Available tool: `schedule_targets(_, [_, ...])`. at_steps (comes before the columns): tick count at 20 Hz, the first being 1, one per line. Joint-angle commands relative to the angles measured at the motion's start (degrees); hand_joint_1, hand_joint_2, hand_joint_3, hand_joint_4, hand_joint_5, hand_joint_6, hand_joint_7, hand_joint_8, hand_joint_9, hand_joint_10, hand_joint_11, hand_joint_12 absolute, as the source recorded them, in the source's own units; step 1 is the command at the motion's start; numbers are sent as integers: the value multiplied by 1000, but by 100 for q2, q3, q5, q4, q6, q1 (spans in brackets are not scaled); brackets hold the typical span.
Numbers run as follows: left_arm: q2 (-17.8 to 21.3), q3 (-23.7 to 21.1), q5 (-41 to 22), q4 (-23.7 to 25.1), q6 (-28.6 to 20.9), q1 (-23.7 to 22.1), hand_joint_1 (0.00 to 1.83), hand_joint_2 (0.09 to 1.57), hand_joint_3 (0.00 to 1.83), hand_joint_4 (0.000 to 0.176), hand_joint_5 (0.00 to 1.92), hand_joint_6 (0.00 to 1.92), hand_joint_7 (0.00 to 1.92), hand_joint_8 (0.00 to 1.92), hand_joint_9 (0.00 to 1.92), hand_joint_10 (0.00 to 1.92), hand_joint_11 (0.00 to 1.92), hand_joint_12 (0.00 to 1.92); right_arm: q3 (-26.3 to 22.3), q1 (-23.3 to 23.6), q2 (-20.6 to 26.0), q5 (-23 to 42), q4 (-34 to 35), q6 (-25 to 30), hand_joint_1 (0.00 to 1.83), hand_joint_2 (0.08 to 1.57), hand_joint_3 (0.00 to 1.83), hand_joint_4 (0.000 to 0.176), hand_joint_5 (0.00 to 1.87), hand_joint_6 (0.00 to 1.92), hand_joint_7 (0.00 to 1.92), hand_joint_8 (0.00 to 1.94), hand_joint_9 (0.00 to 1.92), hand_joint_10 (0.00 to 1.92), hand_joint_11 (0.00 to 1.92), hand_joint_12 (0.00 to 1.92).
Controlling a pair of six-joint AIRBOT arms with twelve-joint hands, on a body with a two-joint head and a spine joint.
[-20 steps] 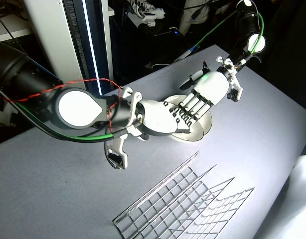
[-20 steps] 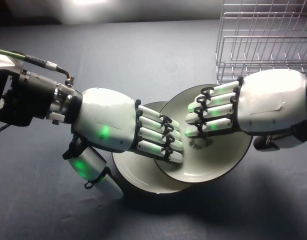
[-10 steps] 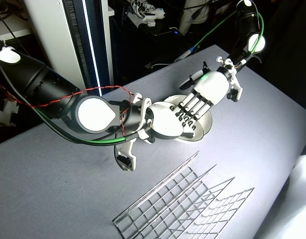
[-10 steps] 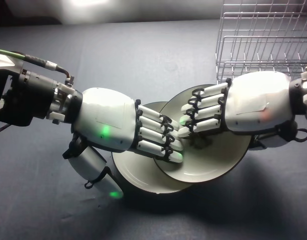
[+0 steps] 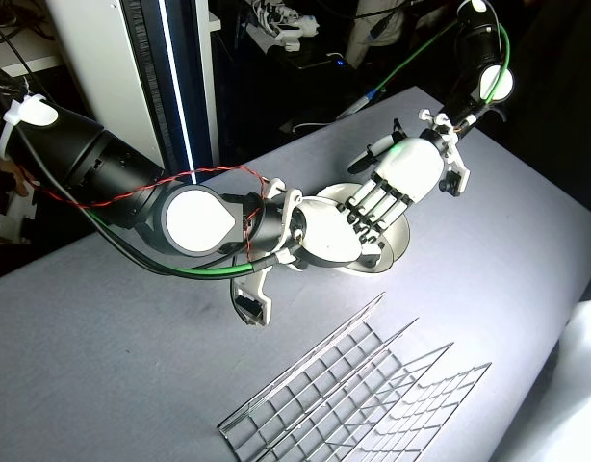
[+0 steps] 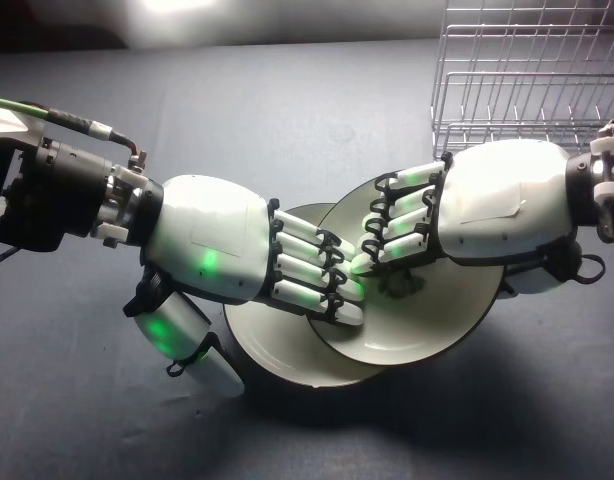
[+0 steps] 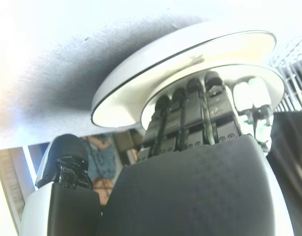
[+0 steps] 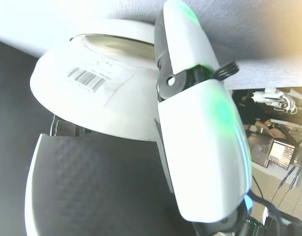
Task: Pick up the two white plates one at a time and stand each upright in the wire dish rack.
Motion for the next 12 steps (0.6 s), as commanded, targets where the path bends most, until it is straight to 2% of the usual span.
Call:
schedule_targets(1, [-33,0,-85,-220,-24,28,0,1224,4,0,0,0,0,0,0,0,0,0,12,69,-26,247,166,-18,1296,1102,0,0,362,19,355,20,331,34,0,959])
schedule_targets(3, [-24,4,-85,-222,-24,29,0,1222,3,0,0,0,0,0,0,0,0,0,19,68,-24,247,168,-30,1323,1088,0,0,536,27,539,19,487,45,0,1147])
schedule_targets(5, [-16,5,-85,-226,-24,29,0,1222,3,0,0,0,0,0,0,0,0,0,27,68,-24,247,168,-37,1324,1098,1,0,780,49,822,38,750,87,218,1153])
schedule_targets(6, [-15,6,-85,-226,-24,29,0,1231,7,0,0,0,0,0,0,0,0,0,27,69,-23,247,168,-37,1239,1132,0,0,839,975,976,720,886,72,349,1136])
schedule_targets(7, [-15,6,-85,-226,-24,29,0,1226,4,0,0,0,0,0,0,0,0,0,27,70,-23,247,168,-38,1344,1130,0,0,840,1141,1053,766,845,1016,494,1145])
schedule_targets(8, [-13,6,-85,-228,-24,29,0,1223,3,0,0,0,0,0,0,0,0,0,27,70,-23,247,168,-38,1370,1109,0,0,901,1098,1088,749,881,1131,599,1131])
schedule_targets(9, [-13,6,-85,-230,-24,31,0,1222,2,0,0,0,0,0,0,0,0,0,27,69,-23,247,168,-38,1373,1107,1,0,920,1095,1067,773,893,1153,636,1123])
schedule_targets(12, [2,3,-85,-262,-24,38,0,1225,3,0,0,0,0,0,0,0,0,0,27,69,-23,248,168,-39,1369,1117,1,0,922,1114,1022,835,879,1183,646,1139])
